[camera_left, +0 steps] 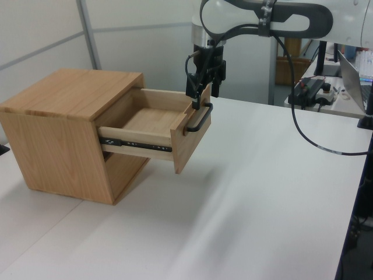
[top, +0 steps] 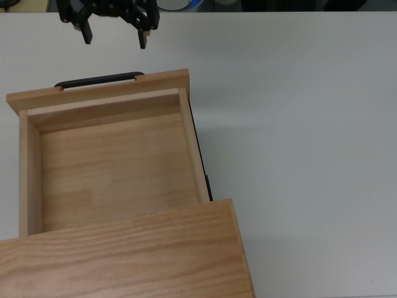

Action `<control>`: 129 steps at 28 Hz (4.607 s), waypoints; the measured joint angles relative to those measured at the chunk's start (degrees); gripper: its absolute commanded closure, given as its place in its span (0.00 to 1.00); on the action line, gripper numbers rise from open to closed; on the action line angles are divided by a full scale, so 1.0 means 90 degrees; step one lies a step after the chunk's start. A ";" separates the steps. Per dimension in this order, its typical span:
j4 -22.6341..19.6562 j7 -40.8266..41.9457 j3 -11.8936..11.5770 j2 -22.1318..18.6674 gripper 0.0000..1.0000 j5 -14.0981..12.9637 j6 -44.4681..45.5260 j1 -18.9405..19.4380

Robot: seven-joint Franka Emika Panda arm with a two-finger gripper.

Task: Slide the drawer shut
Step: 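Lower the gripper onto the drawer front beside the black handle, then push the drawer front into the wooden cabinet with the gripper, then pull the gripper back away from the closed drawer front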

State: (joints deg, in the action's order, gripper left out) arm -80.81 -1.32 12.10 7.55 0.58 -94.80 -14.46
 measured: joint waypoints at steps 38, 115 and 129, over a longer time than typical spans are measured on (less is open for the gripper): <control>-0.0116 0.0073 -0.0001 0.0105 1.00 0.0000 0.0272 -0.0019; 0.0122 -0.0932 0.0284 0.2209 1.00 0.1823 -0.5746 0.0498; 0.0131 -0.0932 0.0281 0.2304 1.00 0.1940 -0.6316 0.0522</control>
State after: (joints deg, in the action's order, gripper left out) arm -79.63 -9.71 14.63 28.28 18.04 -151.65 -9.77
